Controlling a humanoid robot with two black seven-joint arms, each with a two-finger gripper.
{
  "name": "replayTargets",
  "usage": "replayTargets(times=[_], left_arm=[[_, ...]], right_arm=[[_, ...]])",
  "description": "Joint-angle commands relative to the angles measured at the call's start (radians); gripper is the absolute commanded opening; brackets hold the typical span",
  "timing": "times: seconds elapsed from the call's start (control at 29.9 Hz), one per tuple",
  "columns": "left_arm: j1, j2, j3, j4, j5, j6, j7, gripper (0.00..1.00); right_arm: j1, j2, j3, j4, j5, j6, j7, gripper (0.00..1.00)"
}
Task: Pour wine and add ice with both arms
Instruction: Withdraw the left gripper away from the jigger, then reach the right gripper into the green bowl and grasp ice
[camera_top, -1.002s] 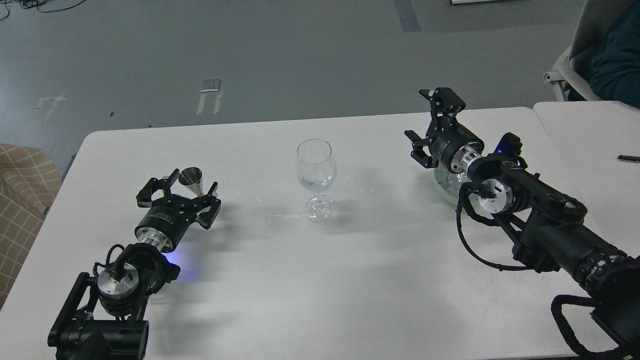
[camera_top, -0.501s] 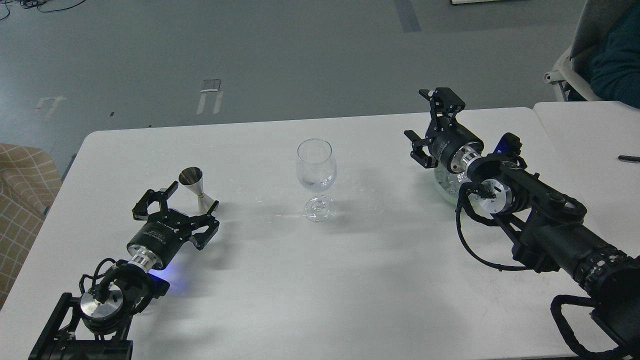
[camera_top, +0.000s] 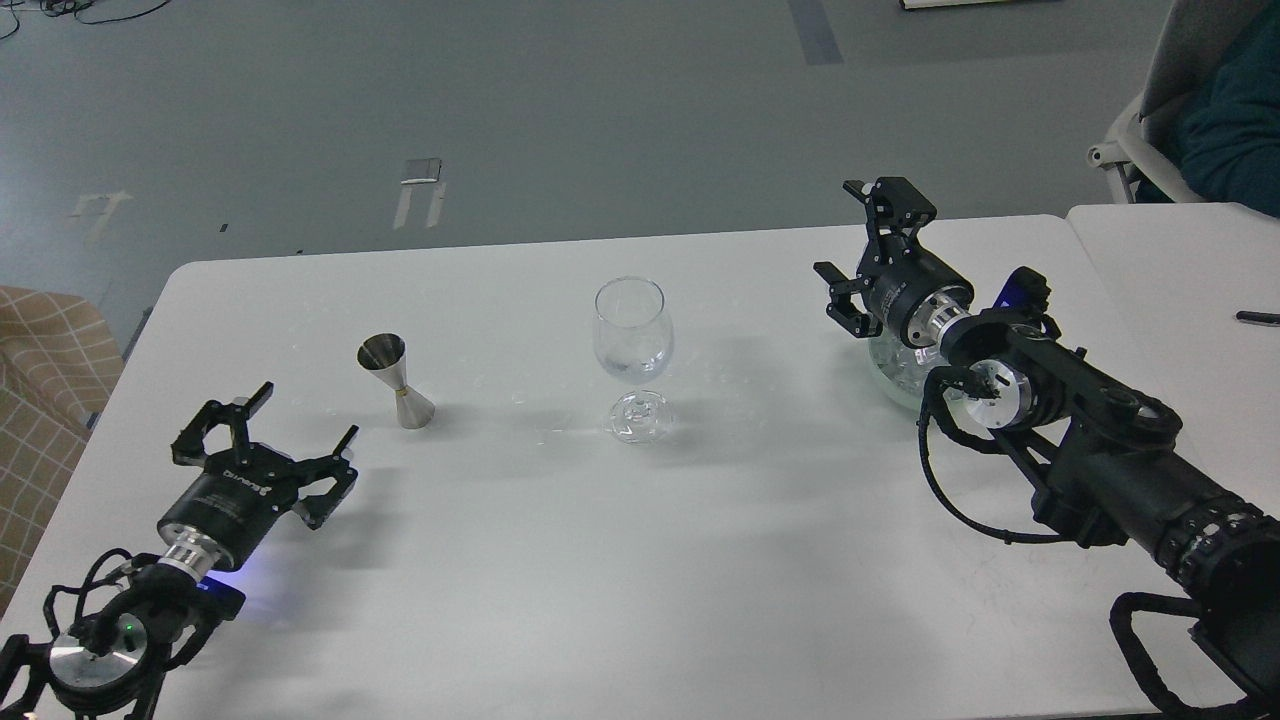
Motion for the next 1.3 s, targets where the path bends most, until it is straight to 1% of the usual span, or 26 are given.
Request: replayTargets(times=[0.0,0.03,0.07,0.1,0.17,0.23,0.27,0.3,0.33,0.37,0.43,0.47,0.53,0.57,0.67,0.77,0.84,0.87,0.94,0.97,1.04,1.07,1.14,1.27], left_arm=[[-0.022,0.112,-0.008,0.017,0.006,-0.008,-0.025,0.97],[-0.031,0.136,-0.008,0.017,0.006,-0.008,-0.035,0.97],[-0.055,0.185,-0.006,0.017,0.006,-0.008,-0.059,0.97],[-0.069,0.204,-0.006,0.017,0.009,-0.008,-0.071,0.97],[-0.132,0.259,-0.006,0.035,0.047,-0.008,-0.104,0.97],[-0.179,0.271,-0.005,0.054,0.086,-0.008,-0.114,0.97],[-0.234,0.273,-0.003,0.074,0.142,-0.008,-0.124,0.97],[-0.259,0.273,-0.003,0.083,0.168,-0.008,-0.128,0.97],[-0.307,0.273,0.000,0.104,0.234,-0.008,-0.145,0.97],[-0.350,0.273,0.006,0.124,0.305,-0.008,-0.171,0.97],[-0.385,0.273,0.009,0.138,0.372,-0.008,-0.203,0.97],[-0.416,0.269,0.011,0.149,0.429,-0.008,-0.235,0.97],[-0.443,0.261,0.026,0.151,0.481,-0.008,-0.263,0.97],[-0.456,0.258,0.046,0.151,0.494,-0.008,-0.269,0.98],[-0.470,0.252,0.086,0.149,0.494,-0.008,-0.271,0.97],[-0.477,0.221,0.111,0.145,0.495,-0.008,-0.271,0.97],[-0.477,0.213,0.111,0.138,0.495,-0.008,-0.271,0.97],[-0.477,0.213,0.111,0.138,0.495,-0.008,-0.271,0.97],[-0.479,0.199,0.111,0.135,0.495,-0.008,-0.271,0.97],[-0.479,0.198,0.111,0.135,0.495,-0.008,-0.271,0.97],[-0.482,0.196,0.114,0.134,0.495,-0.008,-0.271,0.97],[-0.482,0.196,0.114,0.134,0.495,-0.008,-0.271,0.97],[-0.482,0.184,0.120,0.132,0.495,-0.008,-0.271,0.97],[-0.480,0.173,0.126,0.132,0.495,-0.008,-0.271,0.97]], right_arm=[[0.005,-0.010,0.000,0.011,0.000,0.000,0.000,1.00],[0.005,-0.011,0.000,0.013,0.000,0.000,0.000,1.00],[0.011,-0.019,0.000,0.014,0.000,0.000,-0.001,1.00],[0.014,-0.023,0.000,0.014,0.000,0.000,0.000,1.00],[0.020,-0.033,0.000,0.019,0.000,0.000,-0.002,1.00],[0.024,-0.043,0.000,0.029,-0.001,0.000,-0.002,1.00],[0.028,-0.066,-0.002,0.046,-0.001,0.000,-0.002,1.00],[0.029,-0.078,-0.003,0.055,-0.003,0.000,-0.003,1.00],[0.031,-0.100,-0.005,0.071,-0.006,0.000,-0.003,1.00],[0.034,-0.123,-0.018,0.086,-0.024,0.000,-0.003,1.00],[0.041,-0.151,-0.043,0.108,-0.046,0.000,-0.003,1.00],[0.049,-0.189,-0.070,0.138,-0.063,0.000,-0.003,1.00],[0.052,-0.252,-0.104,0.190,-0.078,0.000,-0.003,1.00],[0.052,-0.293,-0.120,0.224,-0.090,0.000,-0.002,1.00],[0.052,-0.364,-0.135,0.276,-0.129,-0.005,-0.002,1.00],[0.051,-0.511,-0.169,0.402,-0.263,-0.020,0.000,1.00],[0.049,-0.580,-0.201,0.466,-0.348,-0.024,0.002,1.00],[0.049,-0.580,-0.201,0.467,-0.348,-0.024,0.002,1.00],[0.043,-0.653,-0.245,0.538,-0.490,-0.053,0.009,1.00],[0.040,-0.669,-0.256,0.552,-0.536,-0.061,0.012,1.00],[0.034,-0.713,-0.305,0.585,-0.718,-0.093,0.032,1.00],[0.034,-0.714,-0.305,0.585,-0.719,-0.093,0.032,1.00],[0.029,-0.730,-0.354,0.589,-0.886,-0.126,0.051,1.00],[0.026,-0.723,-0.400,0.580,-1.029,-0.159,0.057,1.00]])
